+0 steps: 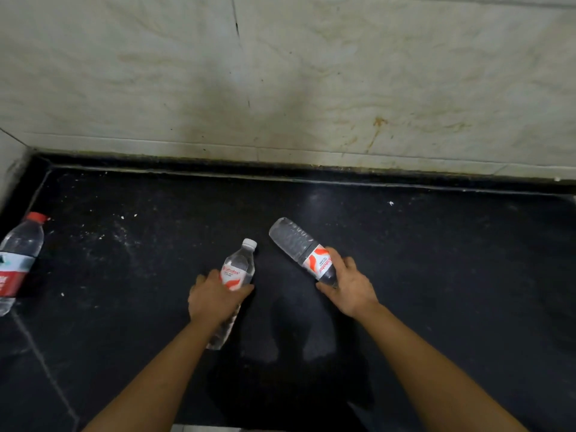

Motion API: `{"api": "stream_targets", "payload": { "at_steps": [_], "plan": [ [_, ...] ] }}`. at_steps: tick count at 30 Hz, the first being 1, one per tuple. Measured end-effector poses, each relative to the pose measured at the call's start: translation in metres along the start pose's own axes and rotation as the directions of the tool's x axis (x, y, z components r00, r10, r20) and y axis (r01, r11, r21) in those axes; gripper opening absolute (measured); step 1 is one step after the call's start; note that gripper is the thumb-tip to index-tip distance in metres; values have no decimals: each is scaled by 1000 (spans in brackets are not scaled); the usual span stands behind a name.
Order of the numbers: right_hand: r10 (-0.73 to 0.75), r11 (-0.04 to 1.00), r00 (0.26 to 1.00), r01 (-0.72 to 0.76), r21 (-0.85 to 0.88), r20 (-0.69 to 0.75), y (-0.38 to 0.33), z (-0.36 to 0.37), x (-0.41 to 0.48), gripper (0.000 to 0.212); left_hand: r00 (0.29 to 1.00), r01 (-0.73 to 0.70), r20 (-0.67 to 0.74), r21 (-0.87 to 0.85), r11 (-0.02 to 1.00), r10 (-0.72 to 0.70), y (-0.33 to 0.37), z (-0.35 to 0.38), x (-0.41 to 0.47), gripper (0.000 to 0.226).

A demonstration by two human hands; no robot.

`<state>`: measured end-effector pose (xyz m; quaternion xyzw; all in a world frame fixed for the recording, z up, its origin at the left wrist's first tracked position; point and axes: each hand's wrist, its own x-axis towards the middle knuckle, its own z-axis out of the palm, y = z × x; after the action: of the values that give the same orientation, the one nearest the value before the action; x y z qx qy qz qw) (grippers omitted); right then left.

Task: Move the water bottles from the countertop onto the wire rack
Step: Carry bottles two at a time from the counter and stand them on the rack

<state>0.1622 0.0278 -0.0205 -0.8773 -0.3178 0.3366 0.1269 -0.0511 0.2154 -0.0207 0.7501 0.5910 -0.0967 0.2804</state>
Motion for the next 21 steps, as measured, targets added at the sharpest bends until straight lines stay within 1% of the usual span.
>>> {"api": "stream_targets", "payload": {
  "at_steps": [3,5,7,8,10,12,13,15,16,17,19,21],
  "plan": [
    [14,1000,1000,-14,12,19,18,-2,-17,86,1000,28,-5,-271,962,-31,-3,-1,-13,78],
    [19,1000,999,-19,4,25,27,-1,-28,87,999,11,-37,-373,928,-27,-15,-5,-12,74],
    [17,1000,1000,-17,-1,11,32,2,-34,87,998,25,-39,-384,923,-43,-34,-11,-5,68],
    [17,1000,1000,-17,-1,-2,33,3,-36,87,999,38,-11,-377,926,-45,-42,-14,-1,67],
    [30,1000,999,-30,3,-19,30,4,-37,87,995,73,89,-372,925,-43,-47,-17,3,65],
    [42,999,999,-42,29,-9,26,3,-39,87,987,95,156,-369,925,-39,-41,-18,2,56],
    [42,998,999,-42,51,-3,23,1,-42,87,983,96,178,-355,930,-34,-35,-16,1,58],
    [24,998,1000,-24,58,-11,17,-6,-48,88,971,122,233,-302,946,-52,-26,-9,-3,79],
    [4,1000,1000,-4,29,-24,14,-12,-51,88,967,143,243,-273,951,-76,-24,-6,-5,88],
    [-15,1000,999,14,-12,-37,10,-21,-55,89,966,162,237,-256,953,-101,-22,-4,-7,91],
    [-31,997,997,27,-70,-66,2,-44,-63,88,968,192,209,-245,950,-142,-16,-8,-12,79],
    [-21,995,995,12,-94,-94,-8,-73,-72,79,974,186,177,-273,944,-140,-4,-18,-21,65]
  ]
}}
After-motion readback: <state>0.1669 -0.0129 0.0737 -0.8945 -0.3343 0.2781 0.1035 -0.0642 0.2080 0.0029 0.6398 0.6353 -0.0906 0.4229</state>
